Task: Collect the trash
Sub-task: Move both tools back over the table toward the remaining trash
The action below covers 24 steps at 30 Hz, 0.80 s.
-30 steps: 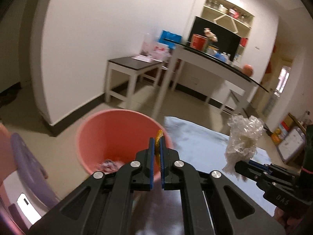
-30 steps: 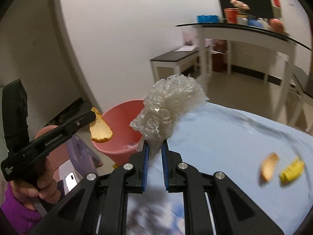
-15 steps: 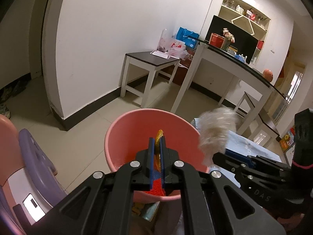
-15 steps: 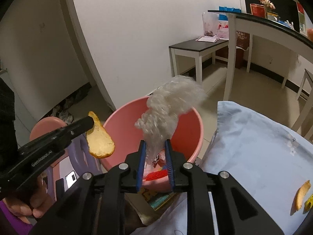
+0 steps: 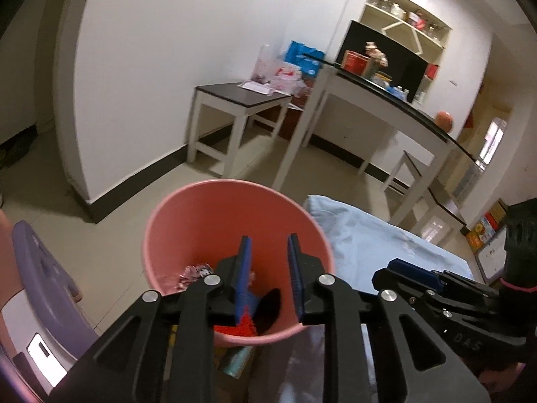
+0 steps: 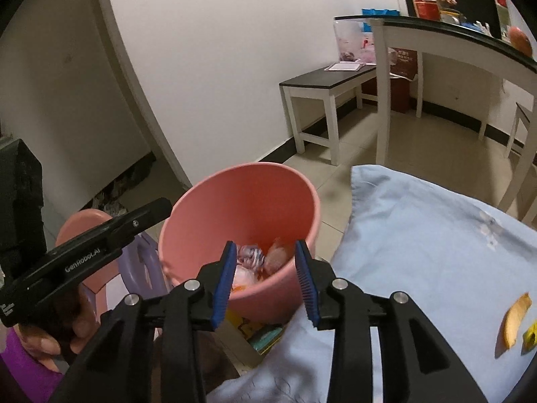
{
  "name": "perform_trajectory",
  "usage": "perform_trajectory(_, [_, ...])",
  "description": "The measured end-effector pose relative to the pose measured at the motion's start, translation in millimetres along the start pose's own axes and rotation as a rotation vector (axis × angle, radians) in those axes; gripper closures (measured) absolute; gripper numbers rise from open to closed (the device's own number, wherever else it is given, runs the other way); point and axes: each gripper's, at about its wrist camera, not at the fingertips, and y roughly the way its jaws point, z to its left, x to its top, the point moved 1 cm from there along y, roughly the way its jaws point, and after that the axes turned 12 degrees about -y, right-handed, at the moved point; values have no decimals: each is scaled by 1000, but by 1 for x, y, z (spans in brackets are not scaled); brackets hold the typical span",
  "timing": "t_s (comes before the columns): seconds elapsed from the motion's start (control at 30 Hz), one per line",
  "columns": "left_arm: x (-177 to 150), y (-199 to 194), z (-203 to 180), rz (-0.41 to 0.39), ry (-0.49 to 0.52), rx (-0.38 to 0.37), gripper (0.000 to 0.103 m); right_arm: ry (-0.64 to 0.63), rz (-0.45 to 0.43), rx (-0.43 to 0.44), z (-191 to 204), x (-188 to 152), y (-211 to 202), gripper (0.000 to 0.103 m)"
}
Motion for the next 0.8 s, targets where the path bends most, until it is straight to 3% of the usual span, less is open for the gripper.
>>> perform_trajectory(0.27, [-27, 10, -54, 54, 86, -81, 81, 43, -31, -83, -33, -33, -50, 60])
perform_trajectory(0.53, [-58, 32, -108, 110, 166, -143, 81, 88, -3, -212, -72, -80, -93, 55])
perform_trajectory(0.8, [-85, 49, -150, 189, 214, -292, 81, 271, 18, -354, -144, -137, -140, 55])
